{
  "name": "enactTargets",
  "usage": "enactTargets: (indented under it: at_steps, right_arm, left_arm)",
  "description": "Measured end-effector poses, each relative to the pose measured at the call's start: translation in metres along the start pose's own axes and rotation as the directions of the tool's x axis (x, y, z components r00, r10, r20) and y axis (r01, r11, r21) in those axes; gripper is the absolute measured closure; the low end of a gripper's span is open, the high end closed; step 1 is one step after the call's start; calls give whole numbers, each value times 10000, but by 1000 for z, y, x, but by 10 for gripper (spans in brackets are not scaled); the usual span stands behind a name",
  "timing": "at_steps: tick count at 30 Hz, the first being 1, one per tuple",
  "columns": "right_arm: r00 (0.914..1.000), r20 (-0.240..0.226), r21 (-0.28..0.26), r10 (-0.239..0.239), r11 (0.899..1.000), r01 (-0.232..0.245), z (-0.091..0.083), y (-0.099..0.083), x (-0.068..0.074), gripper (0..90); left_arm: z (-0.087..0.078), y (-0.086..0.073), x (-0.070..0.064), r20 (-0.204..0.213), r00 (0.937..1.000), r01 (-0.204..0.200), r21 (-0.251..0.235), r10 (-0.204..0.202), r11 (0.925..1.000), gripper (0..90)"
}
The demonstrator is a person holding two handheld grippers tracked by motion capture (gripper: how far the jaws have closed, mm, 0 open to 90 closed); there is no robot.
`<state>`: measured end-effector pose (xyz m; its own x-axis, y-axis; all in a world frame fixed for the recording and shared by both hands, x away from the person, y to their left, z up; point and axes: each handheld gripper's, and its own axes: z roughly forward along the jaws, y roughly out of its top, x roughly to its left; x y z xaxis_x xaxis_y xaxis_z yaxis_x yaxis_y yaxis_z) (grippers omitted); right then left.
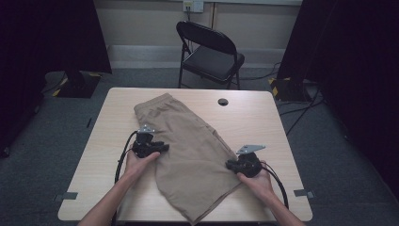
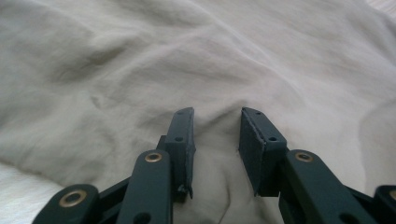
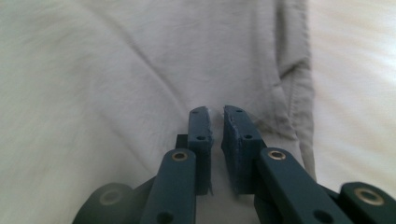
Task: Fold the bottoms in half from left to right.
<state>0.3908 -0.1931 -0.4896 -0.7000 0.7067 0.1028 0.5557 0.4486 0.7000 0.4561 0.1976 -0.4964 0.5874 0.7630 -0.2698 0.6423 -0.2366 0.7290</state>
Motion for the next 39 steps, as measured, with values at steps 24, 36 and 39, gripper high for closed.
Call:
enactTargets:
  at_steps: [24, 36, 39]
  right_arm:
    - [9997, 101, -1479, 219, 9888, -201, 67, 104, -17, 574]
    - [9986, 361, -337, 379, 9988, -367, 80, 80, -26, 900]
    - [9991, 390, -115, 180, 9998, -176, 70, 71, -17, 900]
  left_arm:
    - [-2, -1, 10, -201, 9994, -303, -240, 298, 9993, 628]
    - [1, -1, 12, -297, 9971, -708, -410, 696, 9966, 693]
    - [6, 2, 8, -391, 9948, -954, -350, 940, 9948, 692]
